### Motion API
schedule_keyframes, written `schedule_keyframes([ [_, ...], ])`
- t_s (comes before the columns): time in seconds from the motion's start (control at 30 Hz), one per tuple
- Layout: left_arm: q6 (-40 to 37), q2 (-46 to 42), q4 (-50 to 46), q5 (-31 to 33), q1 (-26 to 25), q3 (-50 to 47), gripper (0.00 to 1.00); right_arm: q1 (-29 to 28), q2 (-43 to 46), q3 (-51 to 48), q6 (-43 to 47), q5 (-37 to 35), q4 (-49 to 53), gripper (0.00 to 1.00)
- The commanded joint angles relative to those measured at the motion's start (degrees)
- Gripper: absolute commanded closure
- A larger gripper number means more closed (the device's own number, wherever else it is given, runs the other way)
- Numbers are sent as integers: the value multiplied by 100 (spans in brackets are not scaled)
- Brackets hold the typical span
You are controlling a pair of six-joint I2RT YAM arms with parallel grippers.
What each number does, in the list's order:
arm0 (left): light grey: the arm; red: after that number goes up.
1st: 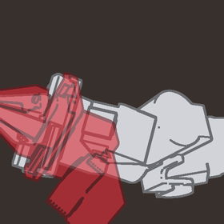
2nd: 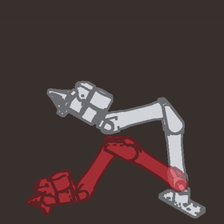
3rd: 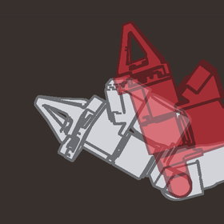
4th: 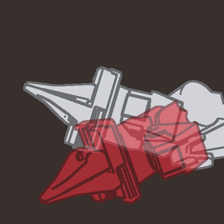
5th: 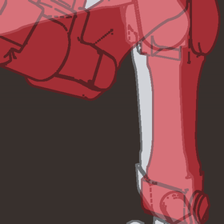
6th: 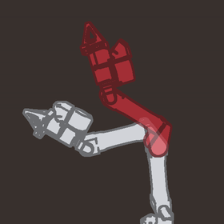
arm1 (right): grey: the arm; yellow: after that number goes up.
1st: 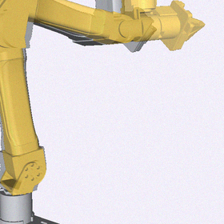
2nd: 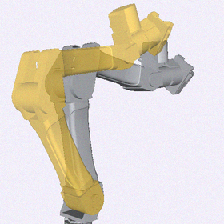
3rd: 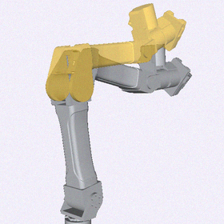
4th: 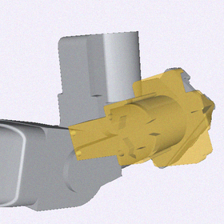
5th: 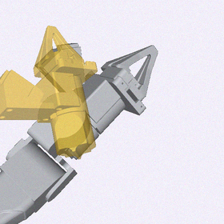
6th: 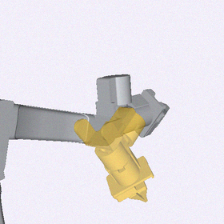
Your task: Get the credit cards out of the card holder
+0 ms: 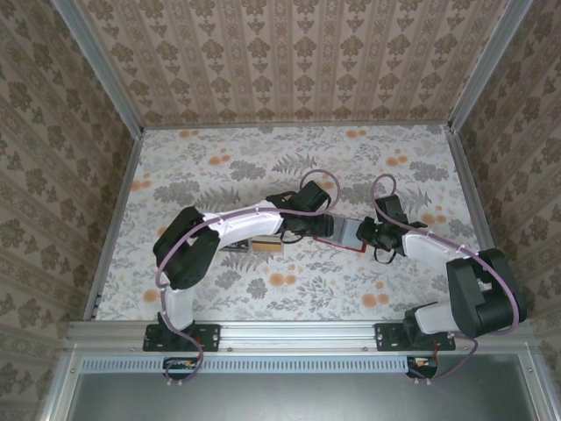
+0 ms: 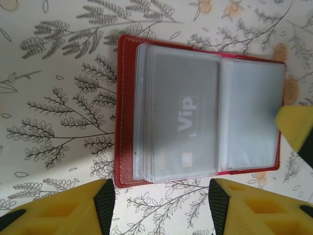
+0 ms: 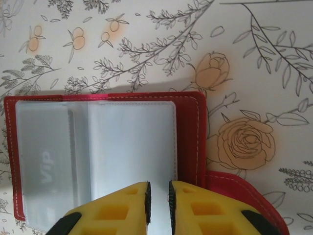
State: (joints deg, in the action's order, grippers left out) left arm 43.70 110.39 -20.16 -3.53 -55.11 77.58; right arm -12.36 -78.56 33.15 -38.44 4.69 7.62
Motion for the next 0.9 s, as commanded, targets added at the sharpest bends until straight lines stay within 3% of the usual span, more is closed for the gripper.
schedule_keyframes([
  [0.0,20,42,78,-164,-43,205,44,27,197,116,-11,-209,421,75],
  [0.37,-45,173,184,-297,-45,233,44,31,-401,328,-7,-190,556,74],
  [0.6,-46,294,263,-398,-47,261,50,29,-554,488,137,-111,638,76],
  [0.87,58,530,368,-507,12,308,50,22,-590,531,209,-56,645,76],
])
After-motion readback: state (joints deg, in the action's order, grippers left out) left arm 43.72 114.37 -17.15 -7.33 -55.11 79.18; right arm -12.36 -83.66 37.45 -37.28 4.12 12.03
